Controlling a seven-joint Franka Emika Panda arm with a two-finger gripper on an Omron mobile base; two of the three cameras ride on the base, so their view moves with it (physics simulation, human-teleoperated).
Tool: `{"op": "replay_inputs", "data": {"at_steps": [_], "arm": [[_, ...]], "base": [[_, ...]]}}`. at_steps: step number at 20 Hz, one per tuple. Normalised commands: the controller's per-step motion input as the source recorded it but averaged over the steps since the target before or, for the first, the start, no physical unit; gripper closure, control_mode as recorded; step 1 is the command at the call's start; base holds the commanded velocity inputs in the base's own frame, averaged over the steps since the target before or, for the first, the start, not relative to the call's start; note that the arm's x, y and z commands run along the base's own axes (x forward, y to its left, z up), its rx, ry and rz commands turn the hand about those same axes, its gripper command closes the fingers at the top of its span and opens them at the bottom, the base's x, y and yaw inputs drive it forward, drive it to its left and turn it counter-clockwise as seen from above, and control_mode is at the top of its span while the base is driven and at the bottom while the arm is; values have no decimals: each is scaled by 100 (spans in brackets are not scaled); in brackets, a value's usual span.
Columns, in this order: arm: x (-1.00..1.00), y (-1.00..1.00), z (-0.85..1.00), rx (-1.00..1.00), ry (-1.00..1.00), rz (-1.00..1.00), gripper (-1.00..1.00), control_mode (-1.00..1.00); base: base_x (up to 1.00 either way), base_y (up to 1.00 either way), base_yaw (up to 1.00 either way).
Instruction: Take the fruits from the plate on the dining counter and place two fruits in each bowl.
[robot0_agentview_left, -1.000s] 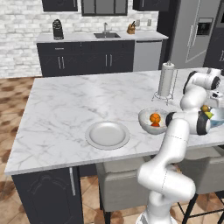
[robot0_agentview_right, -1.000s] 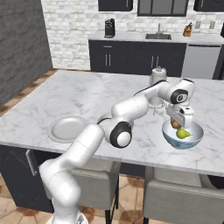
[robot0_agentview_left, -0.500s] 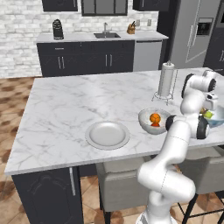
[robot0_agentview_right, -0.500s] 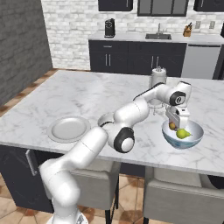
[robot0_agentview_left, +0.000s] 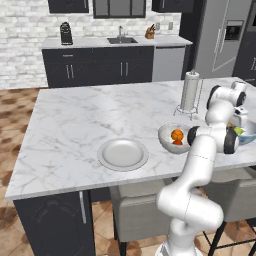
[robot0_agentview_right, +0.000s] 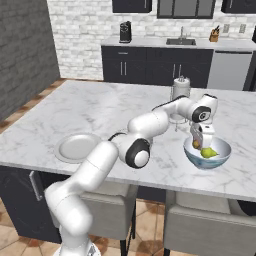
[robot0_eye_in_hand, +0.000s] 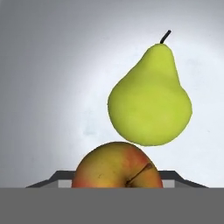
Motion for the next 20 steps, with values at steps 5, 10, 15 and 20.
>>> {"op": "replay_inputs", "data": {"at_steps": [5, 10, 15, 20], "arm": [[-14, -11, 16, 0, 0, -5, -100, -100], [-18, -4, 32, 0, 0, -5, -100, -100], [-25, 2, 54, 0, 0, -1, -100, -100], [-68, 37, 41, 0, -6, 3, -100, -100]], "base": [[0, 0, 0], [0, 0, 0], [0, 0, 0], [0, 0, 0]]}}
